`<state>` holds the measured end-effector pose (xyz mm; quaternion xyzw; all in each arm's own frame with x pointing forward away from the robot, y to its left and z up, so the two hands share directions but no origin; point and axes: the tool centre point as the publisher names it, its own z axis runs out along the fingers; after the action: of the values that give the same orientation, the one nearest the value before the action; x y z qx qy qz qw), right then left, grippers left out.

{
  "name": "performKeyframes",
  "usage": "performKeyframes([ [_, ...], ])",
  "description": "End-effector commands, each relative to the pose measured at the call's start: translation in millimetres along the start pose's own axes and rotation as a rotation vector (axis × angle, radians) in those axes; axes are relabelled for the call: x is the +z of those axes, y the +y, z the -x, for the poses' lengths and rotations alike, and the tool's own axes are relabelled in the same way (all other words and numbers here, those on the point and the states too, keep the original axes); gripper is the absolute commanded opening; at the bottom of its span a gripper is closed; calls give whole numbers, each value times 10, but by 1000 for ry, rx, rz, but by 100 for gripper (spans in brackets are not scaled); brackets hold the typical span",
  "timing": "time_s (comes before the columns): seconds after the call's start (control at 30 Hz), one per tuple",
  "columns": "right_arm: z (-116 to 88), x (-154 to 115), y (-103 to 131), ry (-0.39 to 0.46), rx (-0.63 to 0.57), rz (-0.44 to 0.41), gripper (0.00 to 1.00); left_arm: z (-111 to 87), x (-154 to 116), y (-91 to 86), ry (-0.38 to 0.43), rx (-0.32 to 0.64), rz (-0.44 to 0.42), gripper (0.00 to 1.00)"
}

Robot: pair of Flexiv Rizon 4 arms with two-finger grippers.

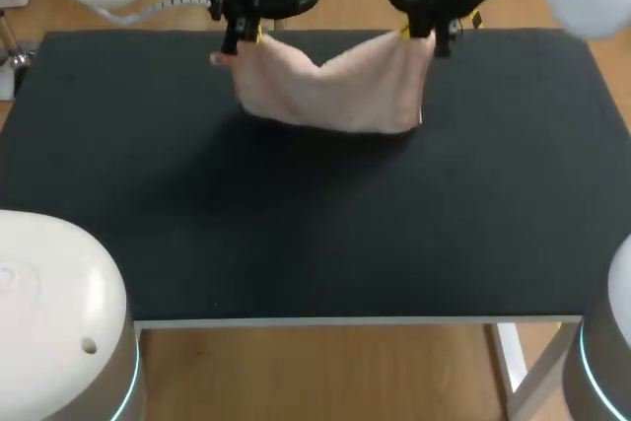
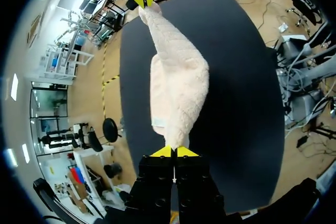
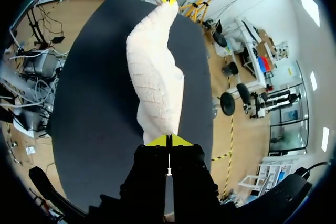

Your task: Fold the towel

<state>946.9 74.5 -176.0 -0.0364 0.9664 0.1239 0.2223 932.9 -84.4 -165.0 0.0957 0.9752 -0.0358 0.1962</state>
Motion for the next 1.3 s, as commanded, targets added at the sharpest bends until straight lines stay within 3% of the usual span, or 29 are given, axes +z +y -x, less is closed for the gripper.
performKeyframes([
  [0.03,-105,92,-108,27,30,-47,0,-79,214,47,45,-3,0,0],
  [0.23,-245,365,-332,63,59,-120,0,-215,537,81,130,-12,9,0],
  [0.4,-243,693,-412,69,92,-164,0,-188,870,52,189,6,35,0],
  [0.8,-55,1377,-569,50,141,-232,0,221,1590,163,200,64,61,0],
  [1.03,84,1573,-739,49,164,-249,0,418,1861,324,210,65,87,0],
  [1.3,243,1756,-829,58,128,-262,0,597,2056,394,214,72,103,0],
])
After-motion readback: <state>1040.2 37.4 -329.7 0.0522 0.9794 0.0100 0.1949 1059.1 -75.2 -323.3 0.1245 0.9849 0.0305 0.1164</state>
